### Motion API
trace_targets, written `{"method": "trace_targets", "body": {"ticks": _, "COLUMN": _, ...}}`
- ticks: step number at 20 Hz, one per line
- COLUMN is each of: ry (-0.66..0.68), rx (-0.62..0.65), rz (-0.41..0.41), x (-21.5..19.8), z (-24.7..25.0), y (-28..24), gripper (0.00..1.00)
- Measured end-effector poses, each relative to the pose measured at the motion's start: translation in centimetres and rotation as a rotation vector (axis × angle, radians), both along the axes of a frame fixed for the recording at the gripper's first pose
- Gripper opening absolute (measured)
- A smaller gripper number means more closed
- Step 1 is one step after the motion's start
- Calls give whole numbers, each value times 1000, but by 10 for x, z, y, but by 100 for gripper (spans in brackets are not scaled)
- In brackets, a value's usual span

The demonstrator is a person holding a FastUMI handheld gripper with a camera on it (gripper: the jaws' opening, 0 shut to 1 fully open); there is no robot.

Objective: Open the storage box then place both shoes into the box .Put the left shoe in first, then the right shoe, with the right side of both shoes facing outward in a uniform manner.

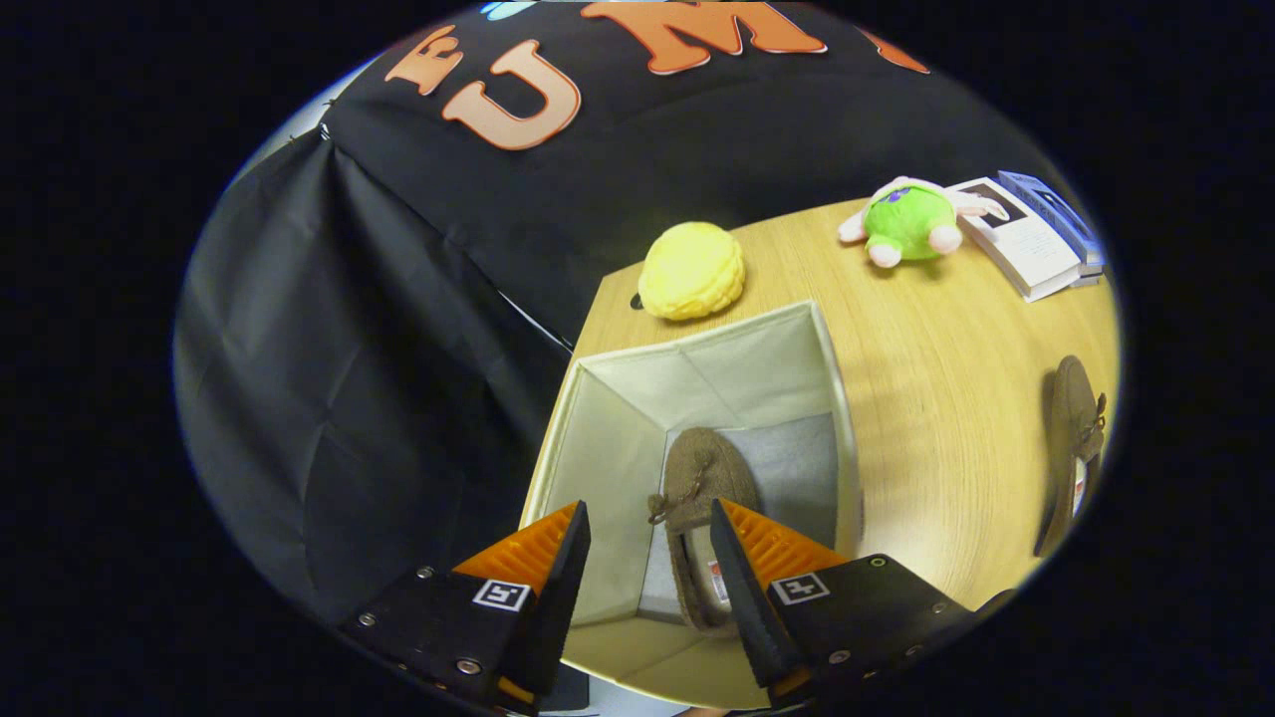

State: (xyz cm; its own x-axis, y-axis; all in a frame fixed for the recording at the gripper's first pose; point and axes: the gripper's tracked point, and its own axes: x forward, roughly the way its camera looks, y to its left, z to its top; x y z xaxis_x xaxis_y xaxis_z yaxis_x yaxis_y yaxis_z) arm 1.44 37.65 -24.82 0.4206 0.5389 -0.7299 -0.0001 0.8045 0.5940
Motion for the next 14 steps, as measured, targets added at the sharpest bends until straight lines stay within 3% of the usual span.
{"method": "trace_targets", "body": {"ticks": 6, "ry": -138, "rx": -49, "rz": -21, "x": -10, "z": 26, "y": -68, "gripper": 90}}
{"method": "trace_targets", "body": {"ticks": 14, "ry": -179, "rx": -184, "rz": -70, "x": -30, "z": 3, "y": -182, "gripper": 95}}
